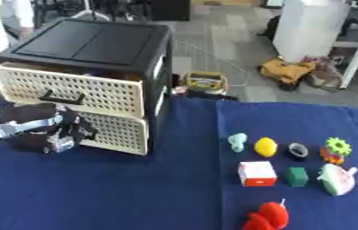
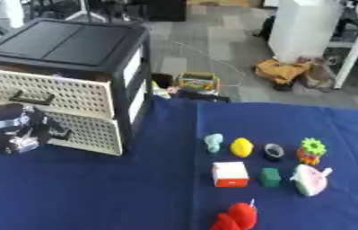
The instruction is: Pick up objects from table and place into drawer.
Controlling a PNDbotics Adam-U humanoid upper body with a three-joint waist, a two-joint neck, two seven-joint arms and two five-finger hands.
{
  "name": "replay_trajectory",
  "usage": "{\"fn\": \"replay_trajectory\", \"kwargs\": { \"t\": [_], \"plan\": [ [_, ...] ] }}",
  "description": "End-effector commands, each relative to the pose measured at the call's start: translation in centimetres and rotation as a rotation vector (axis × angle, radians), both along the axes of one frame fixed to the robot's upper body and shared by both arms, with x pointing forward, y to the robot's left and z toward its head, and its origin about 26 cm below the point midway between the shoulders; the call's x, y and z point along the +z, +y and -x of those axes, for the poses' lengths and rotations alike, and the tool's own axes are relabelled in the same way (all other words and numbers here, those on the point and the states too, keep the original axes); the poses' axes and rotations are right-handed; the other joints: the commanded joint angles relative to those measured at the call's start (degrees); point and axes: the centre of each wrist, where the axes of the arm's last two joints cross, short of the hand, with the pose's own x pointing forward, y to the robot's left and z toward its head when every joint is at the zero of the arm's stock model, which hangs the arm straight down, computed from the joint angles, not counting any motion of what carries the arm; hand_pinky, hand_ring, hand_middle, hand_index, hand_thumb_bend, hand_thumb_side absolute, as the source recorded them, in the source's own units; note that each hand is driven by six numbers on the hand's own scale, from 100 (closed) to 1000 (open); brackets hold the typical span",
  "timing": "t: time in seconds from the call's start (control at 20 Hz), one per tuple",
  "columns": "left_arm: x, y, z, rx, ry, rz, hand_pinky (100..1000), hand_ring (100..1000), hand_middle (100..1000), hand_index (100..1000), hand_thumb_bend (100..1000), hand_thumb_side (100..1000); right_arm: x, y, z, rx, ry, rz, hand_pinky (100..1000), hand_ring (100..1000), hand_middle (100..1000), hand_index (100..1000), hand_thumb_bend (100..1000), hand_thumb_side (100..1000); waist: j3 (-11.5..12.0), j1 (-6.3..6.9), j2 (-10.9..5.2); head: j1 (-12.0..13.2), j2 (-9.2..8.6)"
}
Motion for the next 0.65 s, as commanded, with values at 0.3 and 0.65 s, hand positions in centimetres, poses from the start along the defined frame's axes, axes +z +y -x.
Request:
{"fn": "replay_trajectory", "kwargs": {
  "t": [0.3,0.65],
  "plan": [
    [0.9,1.0,3.8,-0.364,0.033,-0.363,315,407,472,809,100,1000,0.8,-0.5,0.6,-0.017,-0.032,0.009,636,655,453,751,100,793,0.8,0.47,-1.56,-2.0,0.31],
    [-1.5,-0.7,6.4,-0.491,-0.015,-0.143,415,363,487,833,100,1000,0.8,-0.7,0.7,-0.028,-0.036,0.01,636,656,453,752,100,794,1.4,0.11,-1.62,-3.4,0.42]
  ]
}}
